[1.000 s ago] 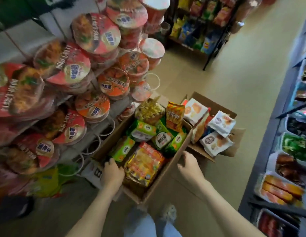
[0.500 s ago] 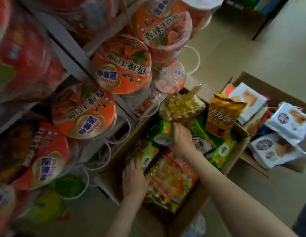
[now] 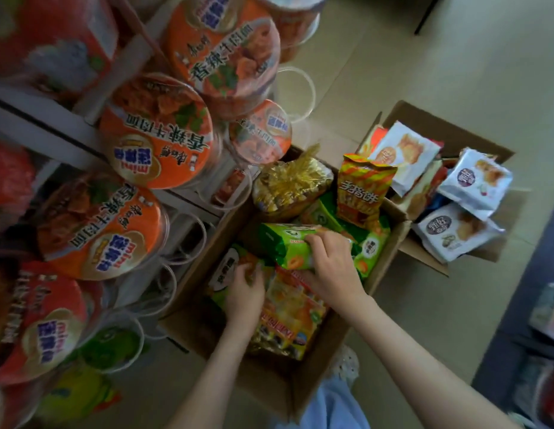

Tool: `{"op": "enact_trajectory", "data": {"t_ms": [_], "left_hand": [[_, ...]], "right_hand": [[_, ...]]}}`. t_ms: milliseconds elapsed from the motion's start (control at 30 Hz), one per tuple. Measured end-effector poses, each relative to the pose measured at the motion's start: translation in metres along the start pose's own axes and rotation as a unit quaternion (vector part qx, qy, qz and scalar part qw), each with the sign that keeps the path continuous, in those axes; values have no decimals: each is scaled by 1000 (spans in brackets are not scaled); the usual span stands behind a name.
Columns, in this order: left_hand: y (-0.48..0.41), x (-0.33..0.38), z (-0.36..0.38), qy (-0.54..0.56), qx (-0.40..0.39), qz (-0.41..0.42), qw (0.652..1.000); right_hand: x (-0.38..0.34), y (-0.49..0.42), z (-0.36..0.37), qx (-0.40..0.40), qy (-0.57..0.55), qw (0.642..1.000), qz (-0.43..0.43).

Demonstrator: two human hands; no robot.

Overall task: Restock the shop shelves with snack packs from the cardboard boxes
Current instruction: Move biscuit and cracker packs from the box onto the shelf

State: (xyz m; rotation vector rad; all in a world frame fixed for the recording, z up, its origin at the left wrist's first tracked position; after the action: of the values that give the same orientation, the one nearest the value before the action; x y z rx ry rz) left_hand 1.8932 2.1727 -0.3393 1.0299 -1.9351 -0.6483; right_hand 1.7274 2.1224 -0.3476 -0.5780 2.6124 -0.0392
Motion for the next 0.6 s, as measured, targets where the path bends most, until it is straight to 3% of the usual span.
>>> {"op": "enact_trajectory", "data": {"t_ms": [67,133,233,333,400,467,600], "left_hand": [[14,19,4,226,-104,-77,966],[29,39,7,329,-195,-139,913],[56,74,17,280,-281,-130,909],[84,93,37,222,-306,-90,921],[106,102,46,201,-303,-39,931],[132,107,56,177,-325,-2,929],[192,118,77,116,-432,79,891]], "right_hand": [[0,12,-25,48,18,998,-34],[-1,25,-51,81,36,994,-70],[-5,48,-83,87,90,988,-88],[0,75,-117,74,86,993,-40],[8,97,-144,37,32,999,18],[17,125,-172,10,-44,990,137],[28,191,-236,106,-130,909,381]]}}
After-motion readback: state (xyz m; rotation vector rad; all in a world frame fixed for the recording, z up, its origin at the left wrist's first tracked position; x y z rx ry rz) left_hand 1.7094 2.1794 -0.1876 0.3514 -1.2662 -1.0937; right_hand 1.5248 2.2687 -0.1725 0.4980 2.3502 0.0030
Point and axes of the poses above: each hand's wrist, its own y-axis away from the middle knuckle, its own z-axis out of the palm, x = y × z, the point moved 2 cm from there along -y, towards the middle knuckle, and after that the axes turned 3 degrees about -z, right-handed, at the moved point
